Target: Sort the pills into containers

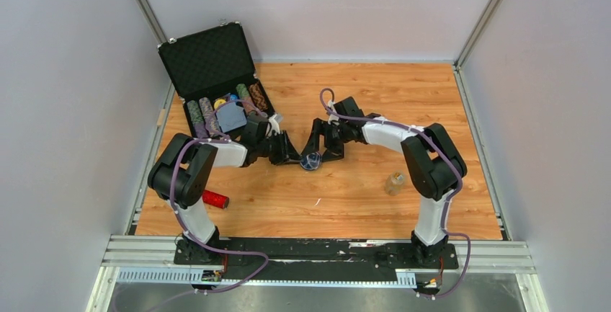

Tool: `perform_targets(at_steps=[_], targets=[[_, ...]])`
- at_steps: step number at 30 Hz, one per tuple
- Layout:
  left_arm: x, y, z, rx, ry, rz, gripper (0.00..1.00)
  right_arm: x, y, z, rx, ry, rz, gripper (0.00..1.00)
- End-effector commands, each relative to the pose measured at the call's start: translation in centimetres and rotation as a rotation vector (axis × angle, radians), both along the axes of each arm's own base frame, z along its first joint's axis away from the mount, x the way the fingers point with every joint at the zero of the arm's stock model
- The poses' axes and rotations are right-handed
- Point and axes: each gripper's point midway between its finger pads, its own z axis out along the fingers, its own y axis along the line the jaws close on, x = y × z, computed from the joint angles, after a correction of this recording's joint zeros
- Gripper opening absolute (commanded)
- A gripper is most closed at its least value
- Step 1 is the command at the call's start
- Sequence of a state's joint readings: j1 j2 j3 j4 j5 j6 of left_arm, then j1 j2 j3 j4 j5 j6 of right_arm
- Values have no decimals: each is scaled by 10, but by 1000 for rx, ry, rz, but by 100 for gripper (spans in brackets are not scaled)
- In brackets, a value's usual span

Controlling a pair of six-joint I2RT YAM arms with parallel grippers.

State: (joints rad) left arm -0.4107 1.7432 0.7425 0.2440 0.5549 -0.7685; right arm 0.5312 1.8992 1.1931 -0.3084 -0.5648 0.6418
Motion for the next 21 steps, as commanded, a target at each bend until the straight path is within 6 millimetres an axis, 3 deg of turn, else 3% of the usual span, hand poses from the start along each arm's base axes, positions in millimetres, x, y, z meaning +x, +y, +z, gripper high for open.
perform_targets(at_steps=[1, 10, 16, 21], targets=[[3, 11, -15, 84, 8, 26, 33, 1, 5, -4, 1, -37, 15, 41], [0, 16, -28, 169, 28, 23, 38, -3, 6, -10, -90, -61, 26, 62], [-5, 20, -38, 196, 63, 40, 41, 2, -7, -18, -257, -89, -16, 79], [-9, 20, -47, 226, 91, 33, 41, 0, -6, -18, -356, -143, 2, 90]])
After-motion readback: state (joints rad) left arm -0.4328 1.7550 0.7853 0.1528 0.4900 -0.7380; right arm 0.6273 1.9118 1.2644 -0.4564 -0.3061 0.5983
